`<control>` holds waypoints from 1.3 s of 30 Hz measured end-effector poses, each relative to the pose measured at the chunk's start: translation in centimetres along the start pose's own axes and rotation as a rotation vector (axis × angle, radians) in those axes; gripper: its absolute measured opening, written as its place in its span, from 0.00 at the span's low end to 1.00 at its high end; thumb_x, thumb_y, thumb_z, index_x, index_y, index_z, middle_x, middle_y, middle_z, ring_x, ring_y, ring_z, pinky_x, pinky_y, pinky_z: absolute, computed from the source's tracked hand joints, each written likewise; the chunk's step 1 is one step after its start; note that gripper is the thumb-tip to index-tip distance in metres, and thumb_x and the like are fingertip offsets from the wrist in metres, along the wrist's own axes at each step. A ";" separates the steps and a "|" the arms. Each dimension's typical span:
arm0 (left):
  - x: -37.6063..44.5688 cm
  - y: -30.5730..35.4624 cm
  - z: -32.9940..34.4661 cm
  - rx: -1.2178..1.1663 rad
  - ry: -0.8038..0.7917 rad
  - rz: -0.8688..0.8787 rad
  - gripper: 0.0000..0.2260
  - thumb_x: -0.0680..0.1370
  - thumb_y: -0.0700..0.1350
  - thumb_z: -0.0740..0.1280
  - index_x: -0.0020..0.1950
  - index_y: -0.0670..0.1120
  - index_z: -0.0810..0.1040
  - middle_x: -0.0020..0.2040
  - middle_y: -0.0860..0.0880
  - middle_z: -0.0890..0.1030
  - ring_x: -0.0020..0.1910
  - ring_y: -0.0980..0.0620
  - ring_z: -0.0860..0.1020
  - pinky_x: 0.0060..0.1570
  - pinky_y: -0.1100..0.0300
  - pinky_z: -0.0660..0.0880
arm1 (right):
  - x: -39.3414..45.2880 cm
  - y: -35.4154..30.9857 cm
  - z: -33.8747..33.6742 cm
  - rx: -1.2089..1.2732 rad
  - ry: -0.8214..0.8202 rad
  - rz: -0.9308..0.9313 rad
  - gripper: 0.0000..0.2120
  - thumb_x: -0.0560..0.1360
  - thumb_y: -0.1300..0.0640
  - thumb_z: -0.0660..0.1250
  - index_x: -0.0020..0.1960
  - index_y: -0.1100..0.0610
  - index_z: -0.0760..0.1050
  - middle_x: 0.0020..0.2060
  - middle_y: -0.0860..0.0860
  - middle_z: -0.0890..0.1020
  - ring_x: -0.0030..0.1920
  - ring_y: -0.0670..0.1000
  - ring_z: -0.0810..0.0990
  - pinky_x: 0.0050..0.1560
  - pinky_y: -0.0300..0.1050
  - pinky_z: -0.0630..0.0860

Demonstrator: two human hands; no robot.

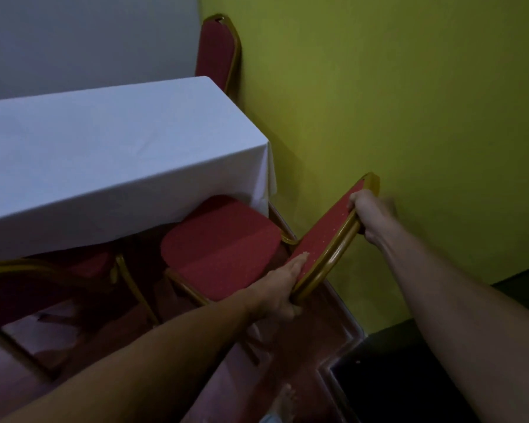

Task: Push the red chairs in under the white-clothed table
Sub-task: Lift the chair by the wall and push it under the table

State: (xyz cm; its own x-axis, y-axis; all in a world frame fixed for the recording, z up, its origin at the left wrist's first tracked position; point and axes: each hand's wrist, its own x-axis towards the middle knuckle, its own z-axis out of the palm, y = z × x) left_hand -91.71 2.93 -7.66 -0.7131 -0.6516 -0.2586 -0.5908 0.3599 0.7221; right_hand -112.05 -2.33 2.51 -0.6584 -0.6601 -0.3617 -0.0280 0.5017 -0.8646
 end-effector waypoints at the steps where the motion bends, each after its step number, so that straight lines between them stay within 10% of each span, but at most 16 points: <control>1: -0.6 -0.6 -0.3 0.009 -0.004 -0.003 0.53 0.70 0.42 0.75 0.84 0.49 0.42 0.81 0.46 0.61 0.75 0.45 0.69 0.72 0.59 0.68 | -0.7 0.0 0.6 0.000 0.002 -0.002 0.02 0.69 0.62 0.68 0.40 0.59 0.75 0.34 0.51 0.77 0.32 0.52 0.77 0.32 0.46 0.76; 21: -12.4 -9.2 -9.6 0.131 0.038 -0.296 0.40 0.72 0.43 0.72 0.78 0.66 0.60 0.52 0.54 0.82 0.48 0.52 0.81 0.48 0.58 0.80 | -10.9 0.6 12.8 0.184 -0.009 0.123 0.15 0.67 0.61 0.67 0.53 0.63 0.78 0.50 0.58 0.84 0.48 0.61 0.85 0.53 0.60 0.85; 27: -14.8 -12.5 -11.2 0.017 0.135 -0.479 0.27 0.71 0.36 0.71 0.68 0.55 0.78 0.46 0.54 0.81 0.47 0.50 0.83 0.42 0.58 0.81 | -11.5 1.3 17.3 0.277 -0.058 0.218 0.29 0.65 0.58 0.69 0.66 0.63 0.75 0.58 0.58 0.83 0.55 0.61 0.85 0.57 0.59 0.84; 39: -17.5 -18.8 -12.5 -0.108 0.400 -0.702 0.16 0.73 0.34 0.70 0.57 0.50 0.82 0.49 0.47 0.83 0.45 0.49 0.84 0.42 0.55 0.84 | -17.3 0.5 22.4 0.219 -0.240 0.270 0.08 0.71 0.64 0.68 0.50 0.64 0.75 0.44 0.58 0.78 0.47 0.60 0.80 0.56 0.66 0.82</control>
State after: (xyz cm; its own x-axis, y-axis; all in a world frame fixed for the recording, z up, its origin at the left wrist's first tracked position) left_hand -63.39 -0.81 -8.73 0.0110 -0.8978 -0.4402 -0.7958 -0.2744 0.5398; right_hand -83.83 -3.19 0.48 -0.4252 -0.6460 -0.6339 0.2992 0.5607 -0.7721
